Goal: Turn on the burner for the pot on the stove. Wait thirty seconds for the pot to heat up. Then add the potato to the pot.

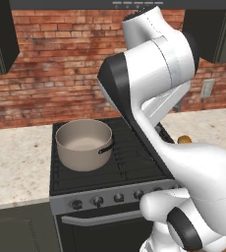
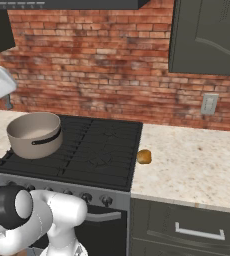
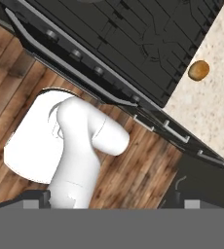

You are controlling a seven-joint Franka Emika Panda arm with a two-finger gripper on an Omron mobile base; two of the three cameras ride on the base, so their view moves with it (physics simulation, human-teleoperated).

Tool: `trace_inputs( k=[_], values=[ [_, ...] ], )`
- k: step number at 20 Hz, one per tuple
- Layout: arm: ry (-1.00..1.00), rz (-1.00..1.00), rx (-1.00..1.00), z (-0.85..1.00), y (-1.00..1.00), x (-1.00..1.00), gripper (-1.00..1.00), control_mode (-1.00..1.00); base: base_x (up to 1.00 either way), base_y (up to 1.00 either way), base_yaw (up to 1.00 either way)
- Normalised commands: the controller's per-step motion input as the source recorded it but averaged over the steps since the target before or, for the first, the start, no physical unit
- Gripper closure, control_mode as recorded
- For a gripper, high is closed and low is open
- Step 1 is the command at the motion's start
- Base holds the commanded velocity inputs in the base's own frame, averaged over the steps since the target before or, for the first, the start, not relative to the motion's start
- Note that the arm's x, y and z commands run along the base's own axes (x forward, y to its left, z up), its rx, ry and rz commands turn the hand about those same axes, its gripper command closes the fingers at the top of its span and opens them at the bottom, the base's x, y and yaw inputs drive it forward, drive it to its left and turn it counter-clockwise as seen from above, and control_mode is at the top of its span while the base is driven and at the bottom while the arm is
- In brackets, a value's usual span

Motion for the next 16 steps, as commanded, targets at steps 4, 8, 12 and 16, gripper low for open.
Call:
trace_inputs(
  k=[4, 8, 12, 16],
  values=[
    [0.00, 0.00, 0.00, 0.00, 0.00, 0.00, -1.00, -1.00, 0.00, 0.00, 0.00],
    [-0.16, 0.00, 0.04, 0.00, 0.00, 0.00, -1.00, -1.00, 0.00, 0.00, 0.00],
    [-0.08, 0.00, 0.01, 0.01, 0.00, 0.00, -1.00, -1.00, 0.00, 0.00, 0.00],
    [0.00, 0.00, 0.00, 0.00, 0.00, -0.02, -1.00, -1.00, 0.00, 0.00, 0.00]
  ],
)
